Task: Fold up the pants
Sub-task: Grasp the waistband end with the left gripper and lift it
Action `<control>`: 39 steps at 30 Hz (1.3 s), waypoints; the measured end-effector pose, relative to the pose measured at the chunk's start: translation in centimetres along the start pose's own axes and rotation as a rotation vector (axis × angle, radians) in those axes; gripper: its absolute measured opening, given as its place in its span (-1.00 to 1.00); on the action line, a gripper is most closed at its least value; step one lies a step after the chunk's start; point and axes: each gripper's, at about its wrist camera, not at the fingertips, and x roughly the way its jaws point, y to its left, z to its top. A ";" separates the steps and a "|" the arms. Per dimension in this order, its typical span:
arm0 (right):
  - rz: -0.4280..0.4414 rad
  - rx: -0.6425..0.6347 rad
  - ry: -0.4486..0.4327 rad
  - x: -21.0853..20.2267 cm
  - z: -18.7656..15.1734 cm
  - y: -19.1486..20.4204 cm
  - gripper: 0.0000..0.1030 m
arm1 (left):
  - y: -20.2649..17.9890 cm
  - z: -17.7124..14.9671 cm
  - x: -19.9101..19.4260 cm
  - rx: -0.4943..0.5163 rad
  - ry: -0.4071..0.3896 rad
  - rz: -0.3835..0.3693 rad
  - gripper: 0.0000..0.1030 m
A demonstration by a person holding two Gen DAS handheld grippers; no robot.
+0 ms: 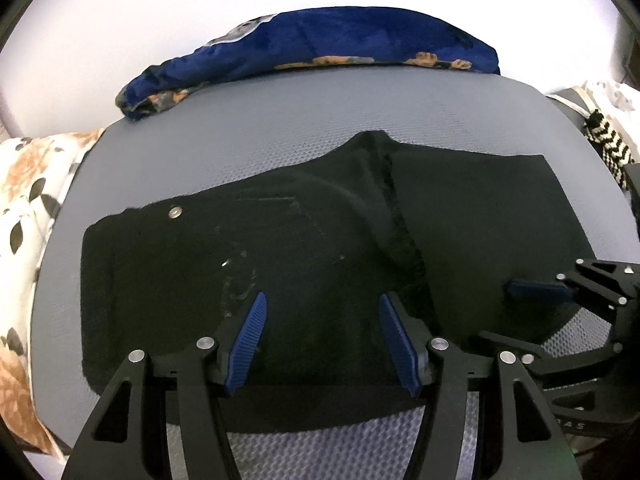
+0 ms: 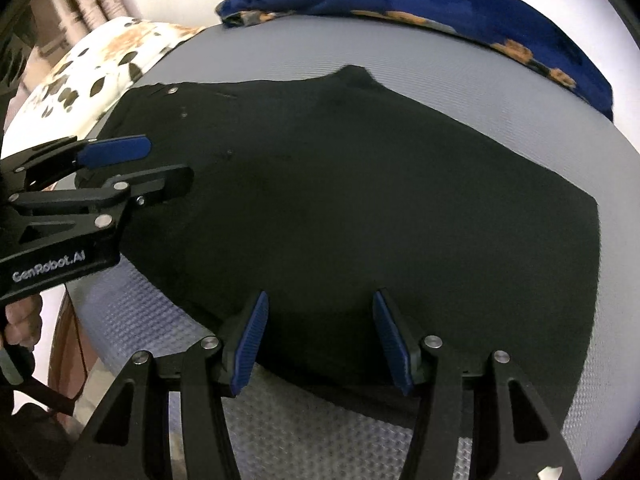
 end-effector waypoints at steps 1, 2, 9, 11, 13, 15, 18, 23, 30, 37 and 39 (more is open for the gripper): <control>0.007 -0.002 0.002 0.1 0.2 0.2 0.02 | 0.3 0.0 -0.1 -0.006 0.000 0.002 0.16; 0.021 -0.001 0.004 0.2 0.4 0.5 0.02 | 0.7 -0.1 -0.2 -0.015 0.002 0.005 0.16; 0.059 0.001 0.007 0.2 1.1 1.3 0.02 | 5.8 -1.1 -2.3 -0.183 -0.005 -0.157 0.17; 0.082 0.027 0.003 0.0 1.3 0.9 0.02 | 8.1 -1.6 -2.9 -0.254 -0.012 -0.209 0.17; 0.099 0.050 -0.002 -0.2 1.5 0.4 0.02 | 10.3 -2.2 -3.6 -0.311 -0.023 -0.237 0.17; 0.104 0.056 -0.015 -0.5 1.7 0.1 0.02 | 12.7 -3.0 -4.3 -0.371 -0.049 -0.262 0.17; 0.099 0.072 -0.027 -0.9 1.9 -0.3 0.06 | 15.6 -4.2 -4.9 -0.447 -0.066 -0.285 0.18; 0.094 0.102 -0.021 -0.6 1.9 -1.1 0.07 | 20.0 -6.2 -5.1 -0.593 -0.081 -0.332 0.19; 0.091 0.116 -0.009 -0.2 1.9 -1.2 0.10 | 23.3 -9.4 -2.5 -0.784 -0.002 -0.442 0.21; 0.076 0.126 0.004 0.2 2.0 -1.3 0.10 | 24.8 -11.6 -0.7 -0.883 0.023 -0.518 0.22; 0.069 0.128 0.007 0.3 2.0 -1.3 0.11 | 24.9 -12.2 -0.3 -0.902 0.030 -0.523 0.22</control>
